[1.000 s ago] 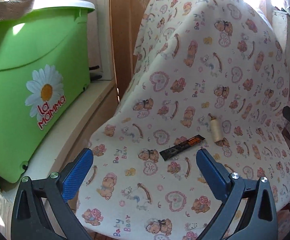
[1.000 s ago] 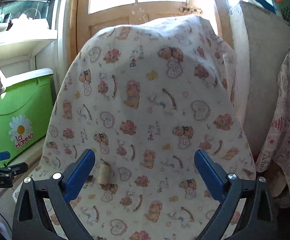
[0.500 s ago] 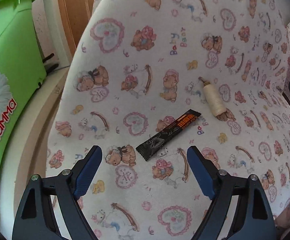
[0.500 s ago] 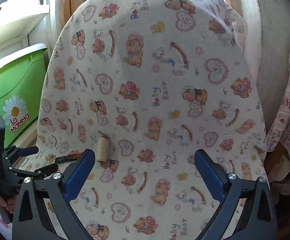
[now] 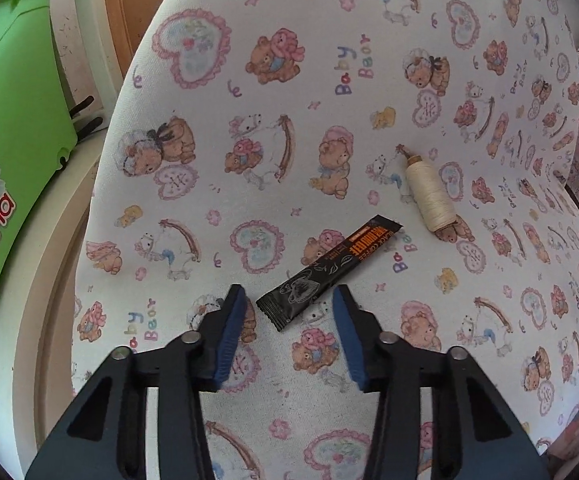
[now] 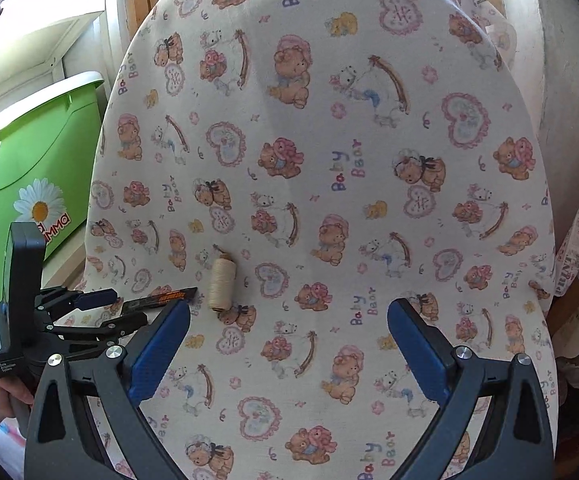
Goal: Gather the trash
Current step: 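Lower the left tool onto the black pen and close on it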
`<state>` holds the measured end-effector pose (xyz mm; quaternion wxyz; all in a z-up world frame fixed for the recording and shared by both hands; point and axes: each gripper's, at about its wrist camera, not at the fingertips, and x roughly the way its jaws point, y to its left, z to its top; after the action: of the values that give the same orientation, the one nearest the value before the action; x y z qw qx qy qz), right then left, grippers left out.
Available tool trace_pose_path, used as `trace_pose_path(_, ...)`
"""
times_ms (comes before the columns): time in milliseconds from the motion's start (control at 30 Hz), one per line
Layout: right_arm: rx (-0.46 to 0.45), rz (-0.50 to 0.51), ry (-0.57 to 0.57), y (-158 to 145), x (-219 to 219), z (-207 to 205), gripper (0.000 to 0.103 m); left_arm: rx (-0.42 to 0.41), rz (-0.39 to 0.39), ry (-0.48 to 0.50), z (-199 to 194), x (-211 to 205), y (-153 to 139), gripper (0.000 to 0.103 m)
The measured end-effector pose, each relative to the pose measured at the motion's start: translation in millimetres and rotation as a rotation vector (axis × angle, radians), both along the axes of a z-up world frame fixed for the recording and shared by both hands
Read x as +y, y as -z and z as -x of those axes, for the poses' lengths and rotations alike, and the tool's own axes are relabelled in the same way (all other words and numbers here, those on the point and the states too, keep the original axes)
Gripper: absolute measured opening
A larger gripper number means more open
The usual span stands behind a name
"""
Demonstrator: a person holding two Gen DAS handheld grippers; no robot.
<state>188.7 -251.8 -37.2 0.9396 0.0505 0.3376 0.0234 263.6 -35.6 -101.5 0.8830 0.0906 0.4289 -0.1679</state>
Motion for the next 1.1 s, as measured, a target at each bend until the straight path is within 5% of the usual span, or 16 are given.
trace_pose_path(167, -0.007, 0.007, 0.036, 0, 2, -1, 0.100, 0.008, 0.034, 0.022, 13, -1, -8, 0.000)
trace_pose_path(433, 0.006, -0.004, 0.063, 1, -8, 0, 0.100, 0.027, 0.102, -0.032, 27, 8, -28, 0.001)
trace_pose_path(500, 0.009, -0.019, 0.069, 1, -10, 1, 0.100, 0.000, 0.095, 0.008, 25, 3, -34, 0.021)
trace_pose_path(533, 0.010, -0.029, 0.070, 0, -10, 1, 0.100, 0.000, 0.092, 0.049, 21, 0, -33, 0.059)
trace_pose_path(567, 0.012, -0.036, 0.072, 0, -11, 2, 0.100, -0.011, 0.077, 0.067, 19, -2, -32, 0.084)
trace_pose_path(733, 0.018, -0.024, 0.066, 1, -10, 4, 0.100, 0.015, -0.036, 0.059, 7, -6, -1, 0.085)
trace_pose_path(933, 0.026, -0.021, 0.072, 1, -12, 3, 0.100, 0.026, 0.054, 0.035, -4, 8, -2, 0.081)
trace_pose_path(1100, 0.038, -0.028, 0.076, 3, -14, 3, 0.100, 0.017, -0.008, 0.143, 6, -8, -6, 0.031)
